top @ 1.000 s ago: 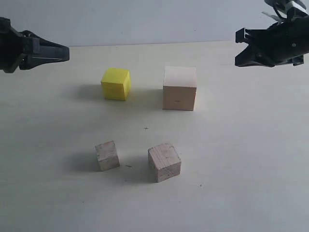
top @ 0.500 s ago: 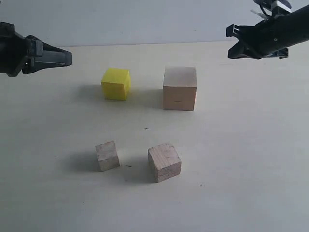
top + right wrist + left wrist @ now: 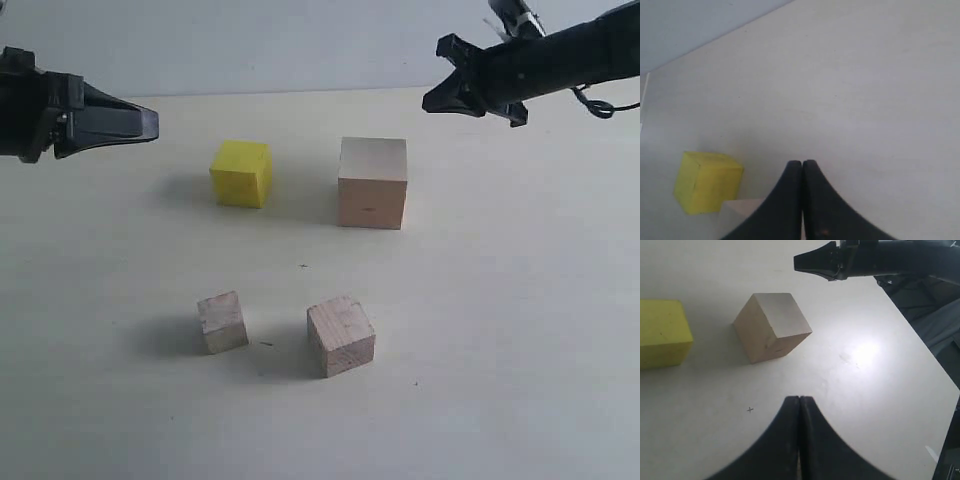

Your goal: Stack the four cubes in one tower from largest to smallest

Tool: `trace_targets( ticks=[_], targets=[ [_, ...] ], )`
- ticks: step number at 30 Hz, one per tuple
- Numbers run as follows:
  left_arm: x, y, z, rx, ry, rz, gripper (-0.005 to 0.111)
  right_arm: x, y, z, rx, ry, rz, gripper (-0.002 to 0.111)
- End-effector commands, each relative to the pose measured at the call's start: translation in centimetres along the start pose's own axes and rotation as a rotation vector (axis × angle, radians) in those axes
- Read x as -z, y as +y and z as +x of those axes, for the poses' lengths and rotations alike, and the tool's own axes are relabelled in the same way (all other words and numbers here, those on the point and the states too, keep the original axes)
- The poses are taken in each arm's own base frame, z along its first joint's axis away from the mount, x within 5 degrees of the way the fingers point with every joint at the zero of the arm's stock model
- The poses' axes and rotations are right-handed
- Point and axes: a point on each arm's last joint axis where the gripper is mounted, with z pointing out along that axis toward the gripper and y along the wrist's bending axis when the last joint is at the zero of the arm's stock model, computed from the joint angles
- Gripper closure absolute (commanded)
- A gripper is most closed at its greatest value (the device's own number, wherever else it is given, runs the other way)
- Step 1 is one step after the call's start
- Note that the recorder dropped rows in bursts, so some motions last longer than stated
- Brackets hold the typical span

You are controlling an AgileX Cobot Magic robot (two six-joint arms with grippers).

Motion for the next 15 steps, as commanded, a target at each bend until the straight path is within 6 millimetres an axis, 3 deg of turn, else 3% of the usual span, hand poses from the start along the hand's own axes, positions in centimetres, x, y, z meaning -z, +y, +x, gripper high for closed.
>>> trace_targets(
  ticks=[1, 8, 15],
  targets=[
    [-0.1, -0.4, -0.1, 0.005, 0.002, 0.026, 0.107, -2.0, 0.4, 0.6, 0.027, 0.064, -0.044, 0.108],
    [-0.1, -0.6, 0.0, -0.002, 0.02, 0.051, 0.107, -5.1, 1.7, 3.3, 0.14, 0.236, 0.026, 0.108],
    [-0.1, -0.6, 0.1, -0.012, 0.033, 0.049, 0.107, -5.5, 2.6, 4.9, 0.12, 0.369, 0.009, 0.108]
  ],
)
